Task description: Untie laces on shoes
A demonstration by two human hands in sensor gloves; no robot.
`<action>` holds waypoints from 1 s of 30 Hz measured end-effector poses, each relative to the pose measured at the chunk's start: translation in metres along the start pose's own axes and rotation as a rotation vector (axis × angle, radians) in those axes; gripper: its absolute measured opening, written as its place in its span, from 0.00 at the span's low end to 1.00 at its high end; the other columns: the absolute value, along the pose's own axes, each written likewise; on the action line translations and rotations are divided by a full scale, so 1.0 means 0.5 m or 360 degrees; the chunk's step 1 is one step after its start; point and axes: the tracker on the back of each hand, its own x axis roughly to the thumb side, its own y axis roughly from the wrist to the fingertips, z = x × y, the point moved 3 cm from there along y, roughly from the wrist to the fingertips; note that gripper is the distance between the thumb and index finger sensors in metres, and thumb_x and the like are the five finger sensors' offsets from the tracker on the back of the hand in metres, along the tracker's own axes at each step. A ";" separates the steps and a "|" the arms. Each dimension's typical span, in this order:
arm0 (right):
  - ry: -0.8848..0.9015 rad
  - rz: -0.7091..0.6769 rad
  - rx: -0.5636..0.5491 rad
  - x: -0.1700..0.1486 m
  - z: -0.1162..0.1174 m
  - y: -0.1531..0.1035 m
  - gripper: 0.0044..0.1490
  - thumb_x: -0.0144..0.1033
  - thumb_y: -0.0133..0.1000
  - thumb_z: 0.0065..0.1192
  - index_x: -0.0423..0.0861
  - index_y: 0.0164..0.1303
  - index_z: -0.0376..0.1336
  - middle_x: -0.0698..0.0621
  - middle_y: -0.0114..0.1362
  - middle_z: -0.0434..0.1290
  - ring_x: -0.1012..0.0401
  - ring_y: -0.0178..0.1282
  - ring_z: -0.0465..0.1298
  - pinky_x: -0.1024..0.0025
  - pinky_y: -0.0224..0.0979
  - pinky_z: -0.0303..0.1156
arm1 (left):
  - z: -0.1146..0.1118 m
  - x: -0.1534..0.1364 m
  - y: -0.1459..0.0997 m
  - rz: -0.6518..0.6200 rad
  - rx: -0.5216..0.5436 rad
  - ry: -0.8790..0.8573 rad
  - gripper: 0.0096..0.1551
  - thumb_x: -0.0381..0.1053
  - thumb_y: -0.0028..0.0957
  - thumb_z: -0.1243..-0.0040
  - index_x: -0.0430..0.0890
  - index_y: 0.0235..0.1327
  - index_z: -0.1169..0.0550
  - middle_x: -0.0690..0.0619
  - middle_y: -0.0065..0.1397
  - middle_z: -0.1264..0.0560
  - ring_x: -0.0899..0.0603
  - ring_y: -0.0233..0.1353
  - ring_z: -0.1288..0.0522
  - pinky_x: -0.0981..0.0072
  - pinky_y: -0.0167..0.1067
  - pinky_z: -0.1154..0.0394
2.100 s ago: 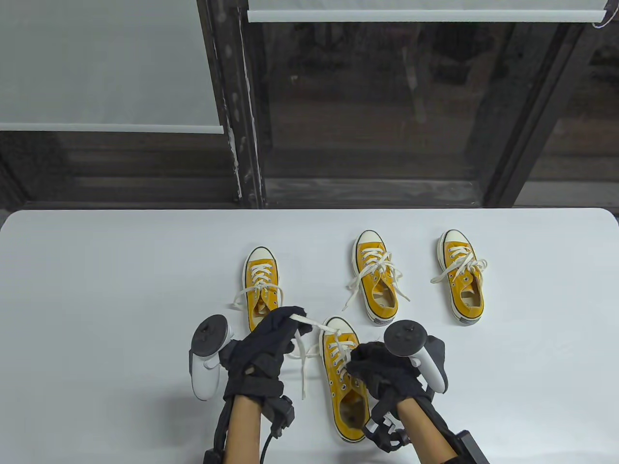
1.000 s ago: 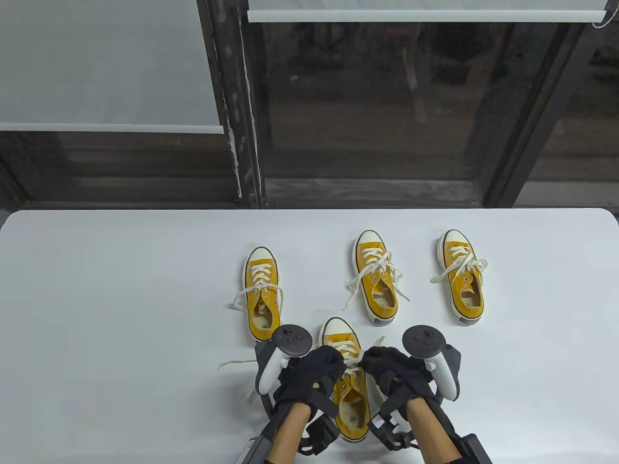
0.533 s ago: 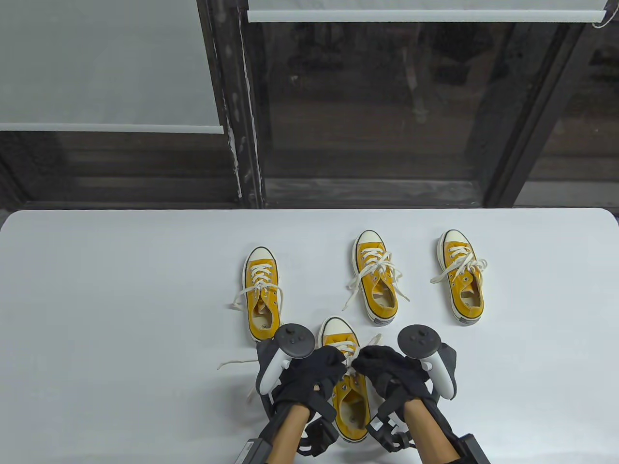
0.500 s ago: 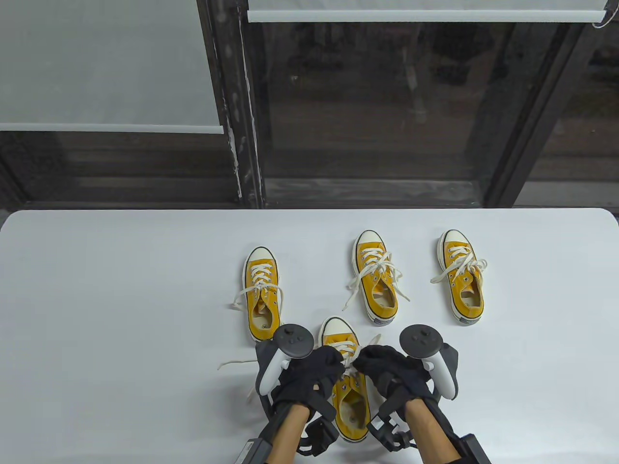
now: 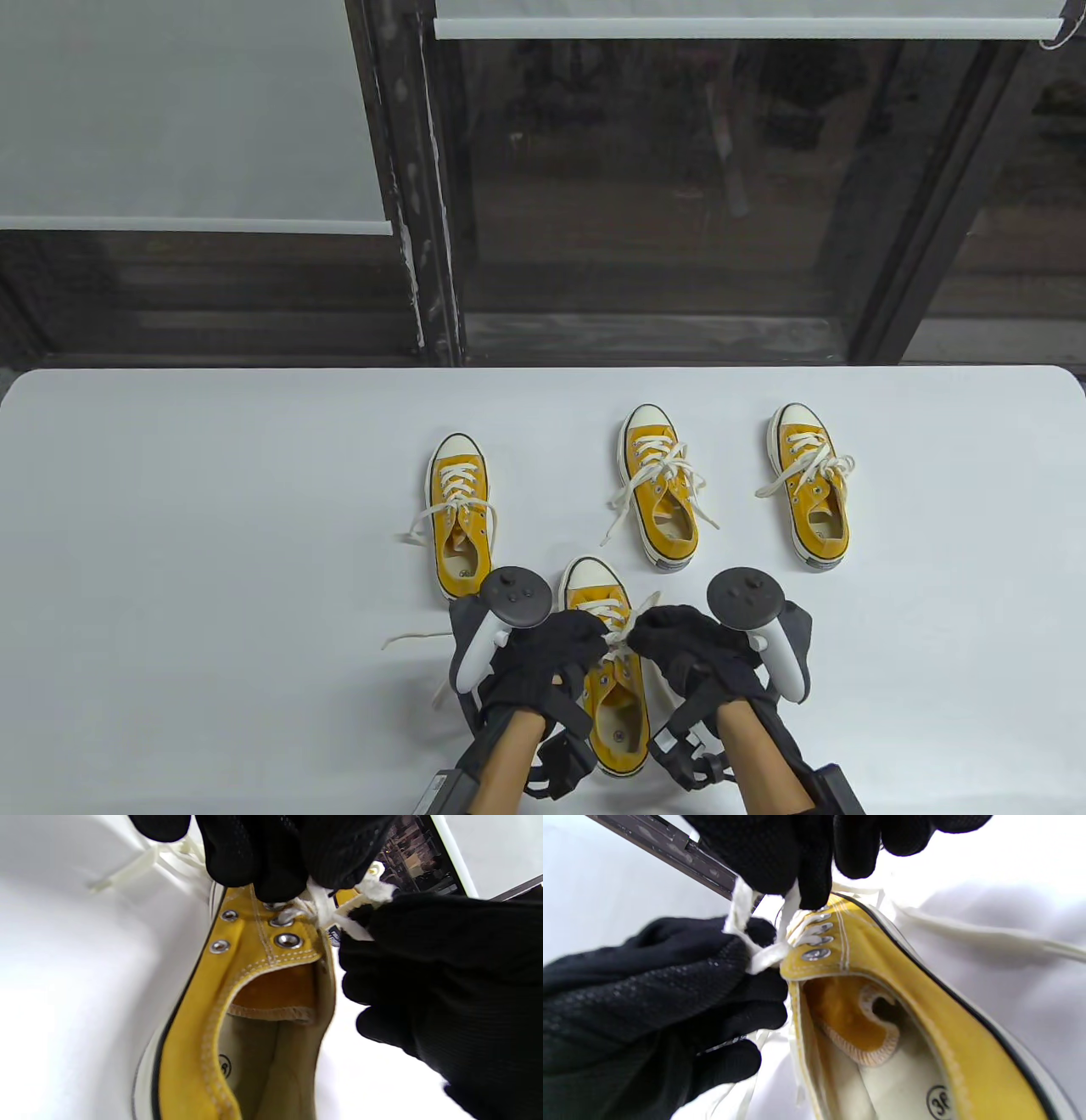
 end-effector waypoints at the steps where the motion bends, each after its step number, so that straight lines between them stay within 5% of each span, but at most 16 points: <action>1: 0.0028 -0.0002 0.0068 0.001 0.004 0.002 0.26 0.37 0.67 0.59 0.44 0.75 0.64 0.38 0.83 0.54 0.37 0.81 0.51 0.38 0.77 0.51 | 0.000 0.003 -0.002 -0.0007 0.0010 0.0029 0.19 0.51 0.65 0.40 0.57 0.70 0.24 0.56 0.73 0.25 0.47 0.78 0.32 0.38 0.78 0.43; 3: 0.0065 -0.0029 0.0193 0.001 0.011 0.006 0.35 0.32 0.66 0.59 0.47 0.85 0.55 0.35 0.85 0.49 0.35 0.81 0.48 0.37 0.77 0.49 | 0.000 0.008 -0.004 -0.0020 0.0025 0.0060 0.19 0.51 0.65 0.40 0.58 0.69 0.24 0.57 0.73 0.26 0.48 0.79 0.32 0.38 0.78 0.43; 7: 0.0140 -0.0071 0.0282 0.001 0.025 0.012 0.32 0.41 0.67 0.60 0.50 0.82 0.58 0.38 0.86 0.47 0.38 0.83 0.46 0.38 0.79 0.48 | -0.002 0.010 -0.002 -0.0044 0.0006 0.0057 0.19 0.50 0.64 0.38 0.57 0.68 0.24 0.57 0.73 0.26 0.48 0.79 0.32 0.37 0.78 0.43; 10: 0.0036 -0.0013 0.0118 -0.007 0.015 0.012 0.22 0.44 0.66 0.61 0.49 0.68 0.66 0.43 0.83 0.53 0.40 0.82 0.50 0.40 0.79 0.51 | 0.001 0.005 -0.003 -0.0025 0.0018 0.0050 0.21 0.53 0.61 0.33 0.55 0.65 0.24 0.58 0.70 0.25 0.48 0.77 0.31 0.37 0.78 0.43; 17: -0.0267 0.0010 -0.0211 0.001 -0.004 -0.002 0.23 0.51 0.67 0.58 0.45 0.55 0.72 0.46 0.79 0.61 0.42 0.82 0.55 0.39 0.78 0.52 | 0.005 -0.028 0.006 0.0107 0.0019 -0.0081 0.20 0.56 0.66 0.42 0.54 0.69 0.27 0.55 0.72 0.28 0.45 0.77 0.33 0.37 0.77 0.43; 20: -0.0265 -0.0021 -0.0137 0.006 0.001 -0.001 0.22 0.50 0.66 0.61 0.47 0.61 0.70 0.44 0.81 0.59 0.40 0.83 0.53 0.39 0.78 0.51 | 0.001 -0.012 0.004 0.0046 0.0000 -0.0041 0.19 0.52 0.66 0.42 0.57 0.70 0.28 0.56 0.74 0.29 0.47 0.78 0.34 0.37 0.78 0.44; 24: -0.0129 0.0023 0.0019 -0.002 0.005 0.006 0.29 0.31 0.66 0.60 0.46 0.79 0.60 0.38 0.83 0.54 0.37 0.81 0.51 0.38 0.78 0.50 | 0.000 -0.003 0.001 0.0023 0.0018 0.0030 0.19 0.50 0.66 0.42 0.60 0.69 0.27 0.57 0.73 0.28 0.47 0.78 0.33 0.37 0.78 0.44; 30: 0.0085 -0.0030 0.0287 -0.007 0.031 0.017 0.38 0.38 0.68 0.58 0.50 0.88 0.50 0.35 0.87 0.43 0.37 0.82 0.45 0.39 0.79 0.48 | -0.005 0.001 0.002 -0.0030 -0.0047 -0.0033 0.18 0.47 0.66 0.43 0.62 0.67 0.25 0.57 0.73 0.28 0.46 0.78 0.34 0.36 0.78 0.45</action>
